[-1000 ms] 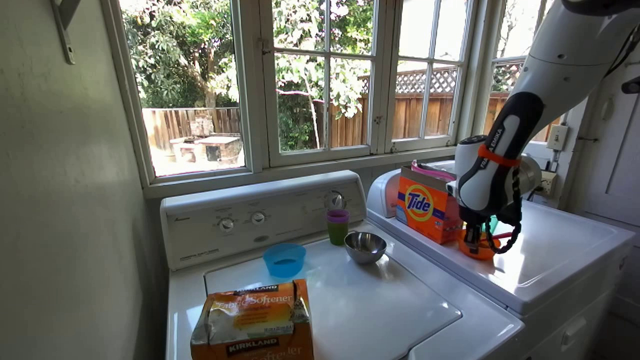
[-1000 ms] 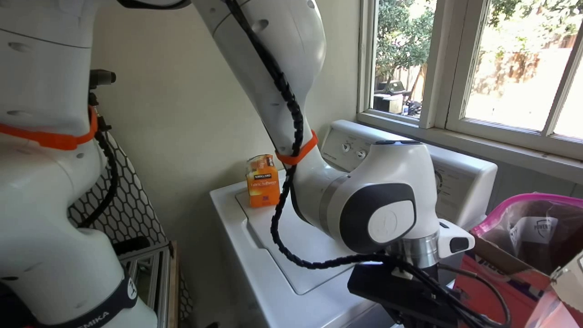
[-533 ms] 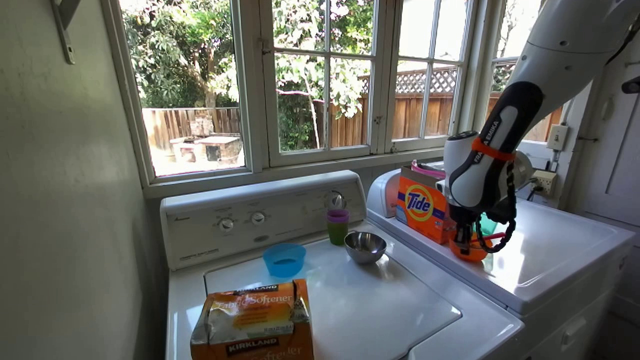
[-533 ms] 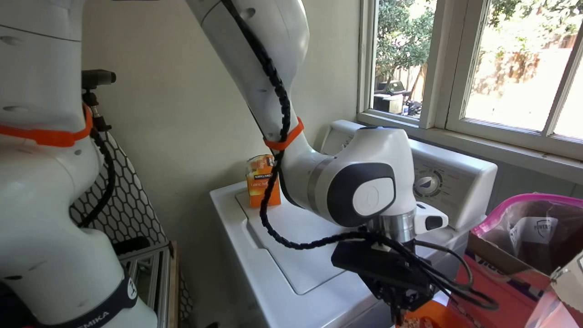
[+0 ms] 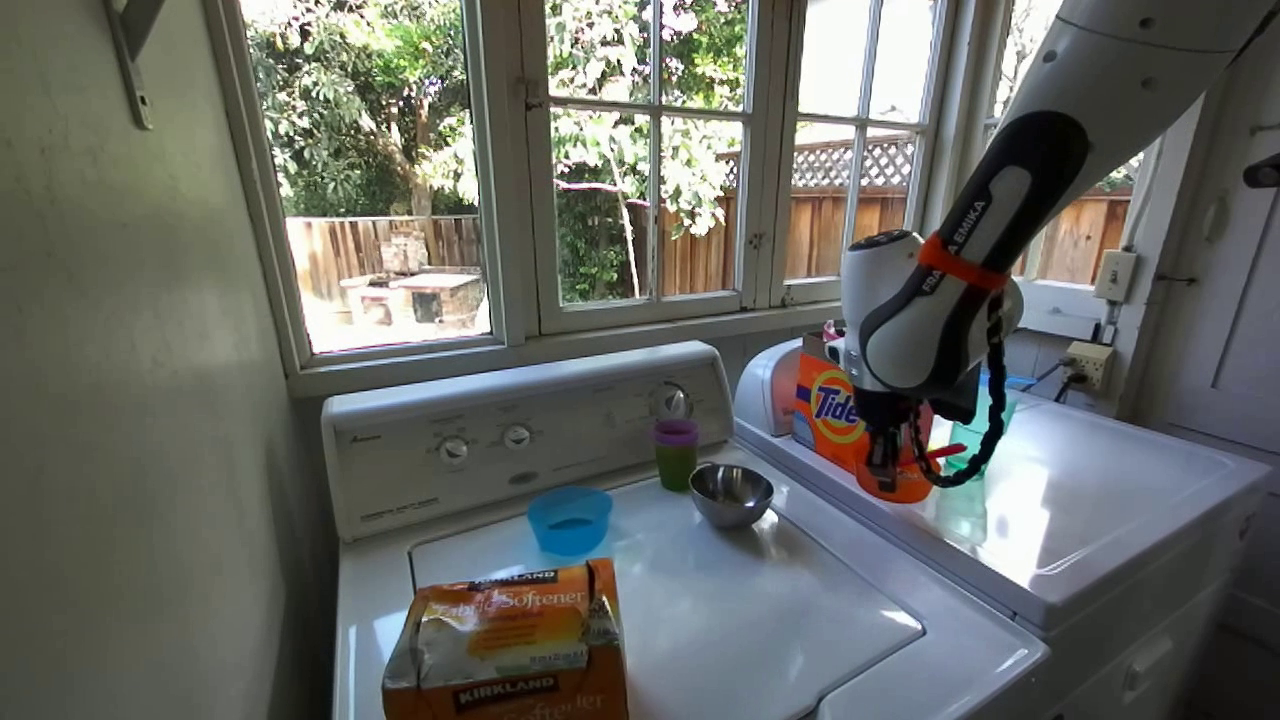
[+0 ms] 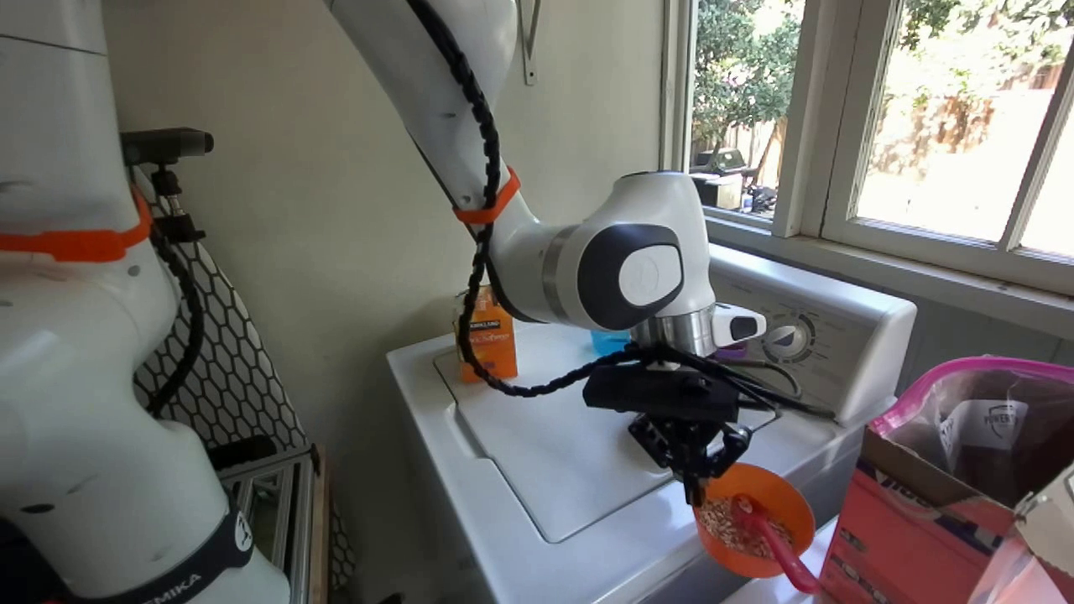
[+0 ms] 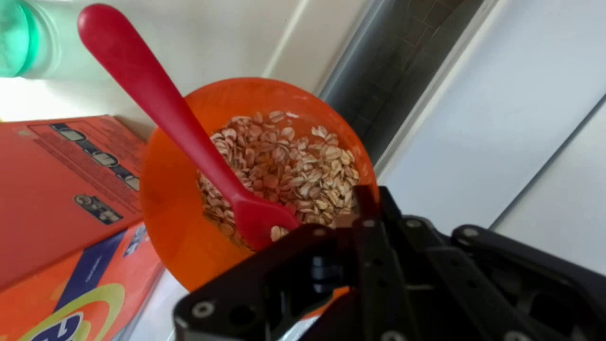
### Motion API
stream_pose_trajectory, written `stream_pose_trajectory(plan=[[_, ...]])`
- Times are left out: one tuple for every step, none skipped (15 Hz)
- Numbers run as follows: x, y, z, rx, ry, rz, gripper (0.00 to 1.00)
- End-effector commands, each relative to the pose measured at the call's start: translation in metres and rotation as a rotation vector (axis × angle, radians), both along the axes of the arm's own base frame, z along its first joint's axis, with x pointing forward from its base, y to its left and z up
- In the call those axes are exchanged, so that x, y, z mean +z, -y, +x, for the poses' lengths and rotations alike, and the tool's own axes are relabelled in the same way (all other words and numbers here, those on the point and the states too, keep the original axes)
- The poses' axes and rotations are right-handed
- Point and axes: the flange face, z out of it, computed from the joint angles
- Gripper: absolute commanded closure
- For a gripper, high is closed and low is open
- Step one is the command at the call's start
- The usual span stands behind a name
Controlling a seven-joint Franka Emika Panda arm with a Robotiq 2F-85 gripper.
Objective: Move the silver bowl and place it next to the stacked cups then move the orange bowl and place it next to the blue bowl
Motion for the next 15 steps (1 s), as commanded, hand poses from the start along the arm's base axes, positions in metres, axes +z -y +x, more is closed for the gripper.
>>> stream_pose_trajectory(plan=[[0.004,-0.003,0.001,0.003,0.002,0.000,0.96],[0.006,-0.004,0.001,0.005,0.004,-0.001,0.96],[0.007,-0.004,0.000,0.004,0.005,-0.001,0.96],[0.007,-0.004,0.000,0.003,0.005,-0.001,0.96],[0.007,-0.004,0.000,0.003,0.004,-0.001,0.96],[0.009,-0.013,0.004,0.037,0.010,-0.014,0.99],[0.013,-0.022,0.009,0.065,0.010,-0.032,0.99],[0.017,-0.032,0.014,0.101,0.019,-0.047,0.99],[0.021,-0.042,0.019,0.141,0.029,-0.057,0.99],[0.026,-0.057,0.024,0.196,0.039,-0.066,0.99],[0.029,-0.069,0.027,0.238,0.045,-0.074,0.99],[0.032,-0.081,0.031,0.278,0.051,-0.082,0.99],[0.034,-0.095,0.034,0.322,0.051,-0.090,0.99],[0.037,-0.109,0.035,0.365,0.056,-0.093,0.99],[0.040,-0.122,0.034,0.399,0.059,-0.099,0.99]])
